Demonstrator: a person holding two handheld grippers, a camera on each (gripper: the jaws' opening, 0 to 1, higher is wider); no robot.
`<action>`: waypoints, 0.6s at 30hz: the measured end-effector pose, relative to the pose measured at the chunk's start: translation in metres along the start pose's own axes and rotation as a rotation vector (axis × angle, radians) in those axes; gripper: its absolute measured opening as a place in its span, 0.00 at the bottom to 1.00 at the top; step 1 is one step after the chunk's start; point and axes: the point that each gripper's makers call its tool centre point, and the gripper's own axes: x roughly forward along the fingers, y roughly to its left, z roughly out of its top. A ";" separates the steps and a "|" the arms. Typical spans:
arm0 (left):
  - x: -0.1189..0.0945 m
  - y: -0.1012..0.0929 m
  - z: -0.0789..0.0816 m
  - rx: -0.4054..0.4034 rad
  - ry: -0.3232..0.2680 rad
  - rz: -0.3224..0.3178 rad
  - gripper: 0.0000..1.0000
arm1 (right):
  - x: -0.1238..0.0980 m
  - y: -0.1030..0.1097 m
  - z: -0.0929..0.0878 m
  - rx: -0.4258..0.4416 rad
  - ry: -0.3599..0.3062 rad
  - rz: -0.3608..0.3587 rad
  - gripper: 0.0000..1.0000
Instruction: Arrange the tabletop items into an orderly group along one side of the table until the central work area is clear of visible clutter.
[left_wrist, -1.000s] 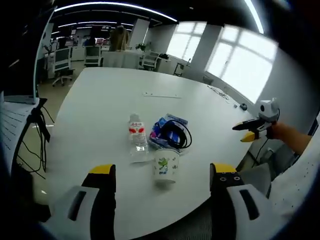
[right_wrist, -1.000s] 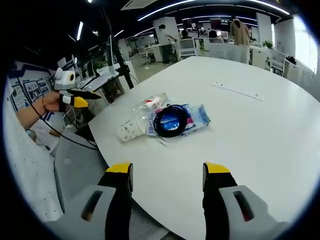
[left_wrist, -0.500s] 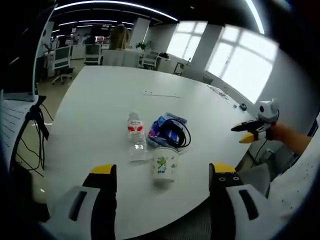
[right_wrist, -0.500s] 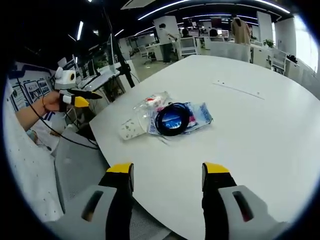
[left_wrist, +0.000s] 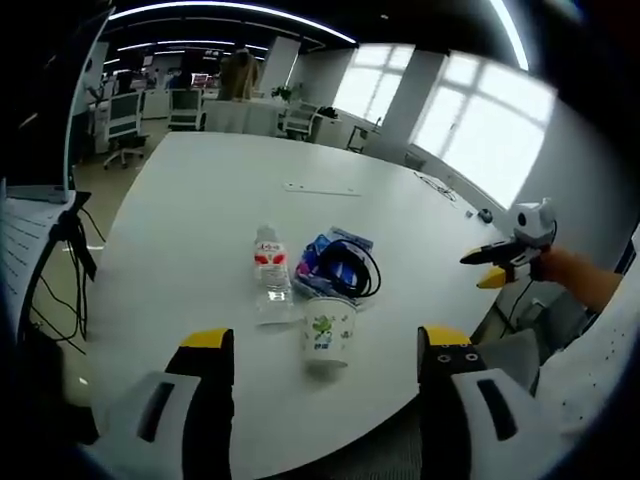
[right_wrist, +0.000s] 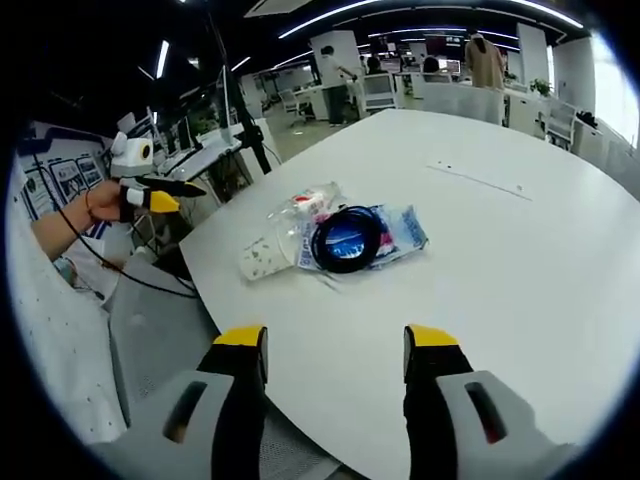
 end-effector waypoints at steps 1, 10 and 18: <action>0.000 0.000 0.000 0.000 0.000 0.000 0.76 | 0.000 0.000 0.000 -0.001 0.002 0.000 0.53; 0.000 0.000 0.002 0.002 -0.004 -0.003 0.76 | 0.001 0.001 0.000 -0.002 0.003 0.002 0.53; 0.000 -0.002 0.003 0.001 -0.008 -0.005 0.76 | 0.000 0.000 -0.002 -0.001 0.004 0.001 0.53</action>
